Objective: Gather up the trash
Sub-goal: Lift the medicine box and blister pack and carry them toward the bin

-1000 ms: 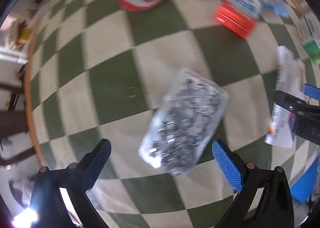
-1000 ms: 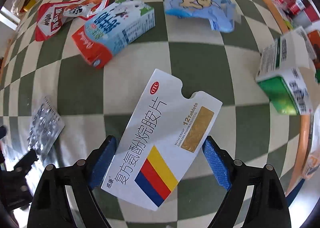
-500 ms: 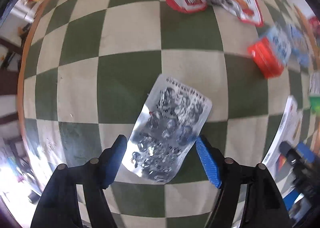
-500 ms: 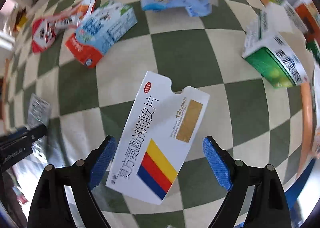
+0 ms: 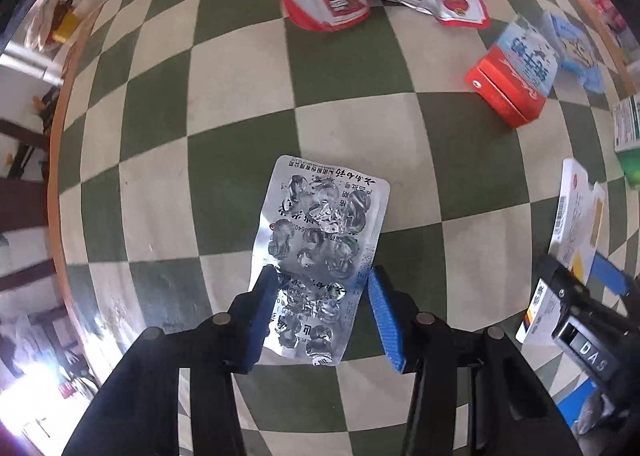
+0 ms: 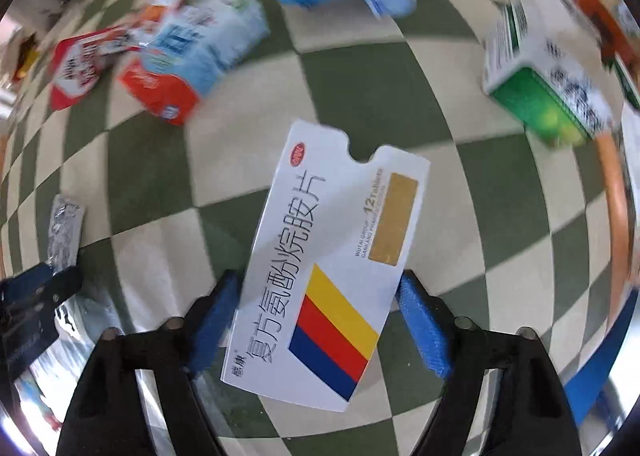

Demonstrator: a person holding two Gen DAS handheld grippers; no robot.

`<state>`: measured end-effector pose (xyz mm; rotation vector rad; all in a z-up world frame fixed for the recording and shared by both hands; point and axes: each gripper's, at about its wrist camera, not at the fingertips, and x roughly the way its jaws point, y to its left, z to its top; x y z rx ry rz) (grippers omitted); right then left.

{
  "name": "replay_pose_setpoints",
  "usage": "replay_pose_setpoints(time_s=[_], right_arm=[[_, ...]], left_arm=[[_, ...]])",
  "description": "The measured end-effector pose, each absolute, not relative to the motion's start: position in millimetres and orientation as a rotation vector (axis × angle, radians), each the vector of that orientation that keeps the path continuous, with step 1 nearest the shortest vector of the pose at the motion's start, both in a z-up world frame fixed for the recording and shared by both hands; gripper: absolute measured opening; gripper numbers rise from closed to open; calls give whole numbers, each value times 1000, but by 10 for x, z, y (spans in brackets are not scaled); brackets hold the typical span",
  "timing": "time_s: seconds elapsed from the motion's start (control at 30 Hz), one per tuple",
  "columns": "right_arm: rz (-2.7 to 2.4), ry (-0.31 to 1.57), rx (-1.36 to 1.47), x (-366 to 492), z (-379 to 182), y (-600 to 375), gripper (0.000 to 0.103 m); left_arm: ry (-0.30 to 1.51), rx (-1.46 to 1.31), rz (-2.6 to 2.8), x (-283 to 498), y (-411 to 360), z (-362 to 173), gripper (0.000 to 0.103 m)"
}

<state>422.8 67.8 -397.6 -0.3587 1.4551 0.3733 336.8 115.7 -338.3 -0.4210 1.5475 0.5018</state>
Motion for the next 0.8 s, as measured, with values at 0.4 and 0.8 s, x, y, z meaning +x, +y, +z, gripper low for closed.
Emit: replay_pose_setpoints(time_s=[0.4,0.8], right_arm=[[464,1496,-331,3940,-3984,596,80],[512,1477,-293,4028,-3755,337,80]], left_arm=[[1563,-411,439,3311,1227,-3519,63],[1493,-475,485,2852,1210,-3378,62]])
